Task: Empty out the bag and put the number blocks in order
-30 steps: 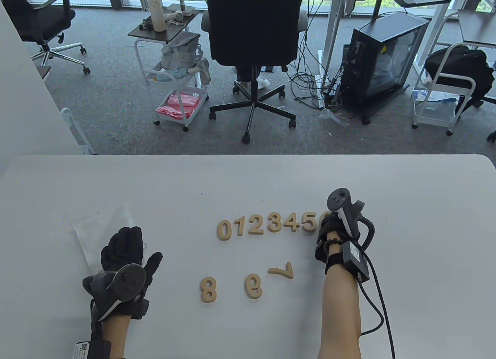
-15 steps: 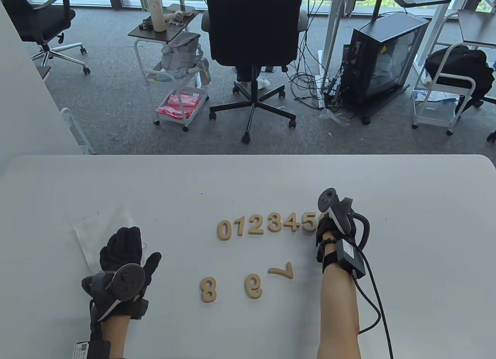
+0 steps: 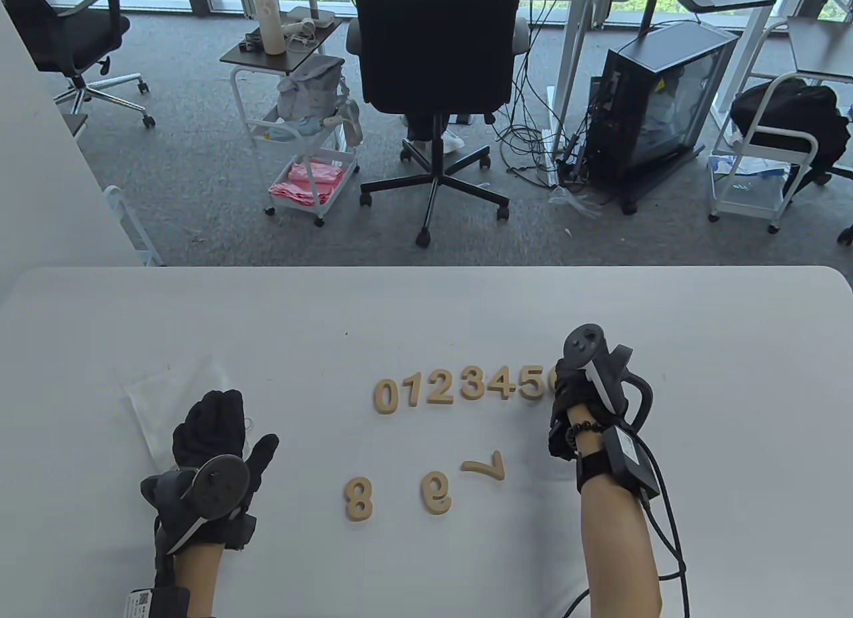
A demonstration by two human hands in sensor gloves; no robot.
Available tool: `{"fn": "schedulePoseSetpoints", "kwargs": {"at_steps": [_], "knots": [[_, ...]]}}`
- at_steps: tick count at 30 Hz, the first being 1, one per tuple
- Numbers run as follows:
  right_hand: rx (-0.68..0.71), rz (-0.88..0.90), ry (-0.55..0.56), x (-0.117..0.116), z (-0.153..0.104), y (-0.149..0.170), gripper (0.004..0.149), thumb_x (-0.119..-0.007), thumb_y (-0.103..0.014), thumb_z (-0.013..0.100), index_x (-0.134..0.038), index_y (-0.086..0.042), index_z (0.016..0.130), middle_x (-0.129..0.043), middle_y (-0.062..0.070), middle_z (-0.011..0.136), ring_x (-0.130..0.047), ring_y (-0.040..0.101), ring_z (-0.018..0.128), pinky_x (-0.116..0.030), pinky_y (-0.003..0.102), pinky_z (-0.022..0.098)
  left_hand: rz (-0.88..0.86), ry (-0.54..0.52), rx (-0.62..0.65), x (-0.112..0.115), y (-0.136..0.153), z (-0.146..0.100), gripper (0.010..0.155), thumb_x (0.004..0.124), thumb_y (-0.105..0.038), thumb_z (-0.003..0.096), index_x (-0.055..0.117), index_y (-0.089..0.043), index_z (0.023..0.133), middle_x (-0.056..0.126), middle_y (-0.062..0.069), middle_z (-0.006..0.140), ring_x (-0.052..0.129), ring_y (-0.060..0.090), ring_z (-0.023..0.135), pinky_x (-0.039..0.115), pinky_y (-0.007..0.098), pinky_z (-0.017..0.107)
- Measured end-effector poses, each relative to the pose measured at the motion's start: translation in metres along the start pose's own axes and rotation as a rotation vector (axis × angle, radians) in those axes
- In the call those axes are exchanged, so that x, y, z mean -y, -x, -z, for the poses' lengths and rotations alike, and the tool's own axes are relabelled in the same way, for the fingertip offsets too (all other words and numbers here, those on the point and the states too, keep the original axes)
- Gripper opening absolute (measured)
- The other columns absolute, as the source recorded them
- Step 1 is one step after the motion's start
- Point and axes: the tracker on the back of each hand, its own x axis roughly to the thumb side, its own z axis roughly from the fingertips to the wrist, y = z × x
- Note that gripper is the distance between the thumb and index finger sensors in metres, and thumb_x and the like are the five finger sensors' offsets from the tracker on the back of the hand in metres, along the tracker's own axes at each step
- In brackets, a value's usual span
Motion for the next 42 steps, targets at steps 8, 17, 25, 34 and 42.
{"fn": "schedulePoseSetpoints", "kwargs": {"at_steps": [8,17,25,34,42], "knots": [[0.299,0.068,-0.124,0.005,-0.087,-0.020,0.058,-0.080,-0.037,0.052,-0.074,-0.006,0.100,-0.077,0.035,0.094,-0.096,0.052,0.067,-0.090,0.056,0.046,-0.013,-0.007,0.026,-0.002,-0.004,-0.002,0.083,0.075,-0.053,0.0491,0.053,-0.003,0.111,0.055,0.031,0.111,0.069,0.060,0.098,0.058,0.075,0.067],[0.451,-0.126,-0.205,-0.041,-0.137,-0.039,0.059,-0.084,-0.034,0.050,-0.071,-0.010,0.102,-0.066,0.038,0.102,-0.087,0.057,0.077,-0.083,0.062,0.054,-0.021,0.001,0.041,0.000,-0.007,-0.002,0.083,0.074,-0.053,0.0492,0.054,-0.002,0.111,0.055,0.032,0.111,0.069,0.060,0.098,0.058,0.075,0.067],[0.508,-0.223,-0.191,-0.068,-0.138,-0.046,0.058,-0.084,-0.034,0.050,-0.071,-0.012,0.102,-0.061,0.037,0.104,-0.084,0.057,0.081,-0.079,0.063,0.058,-0.005,0.002,0.045,0.000,-0.008,-0.002,0.082,0.074,-0.053,0.0492,0.054,-0.003,0.111,0.055,0.032,0.111,0.069,0.060,0.098,0.058,0.075,0.067],[0.542,-0.335,-0.184,-0.083,-0.140,-0.051,0.055,-0.084,-0.033,0.050,-0.074,-0.014,0.100,-0.064,0.035,0.104,-0.084,0.054,0.080,-0.079,0.061,0.058,0.015,0.000,0.039,-0.001,-0.009,-0.001,0.082,0.075,-0.053,0.0492,0.054,-0.002,0.111,0.055,0.032,0.111,0.069,0.060,0.098,0.058,0.075,0.067],[0.525,-0.364,-0.117,-0.087,-0.142,-0.053,0.043,-0.086,-0.027,0.049,-0.082,-0.013,0.090,-0.077,0.027,0.098,-0.087,0.051,0.077,-0.080,0.059,0.057,0.014,0.003,0.034,0.000,-0.008,-0.001,0.083,0.075,-0.053,0.0492,0.054,-0.002,0.111,0.055,0.032,0.111,0.069,0.060,0.098,0.058,0.075,0.067]]}}
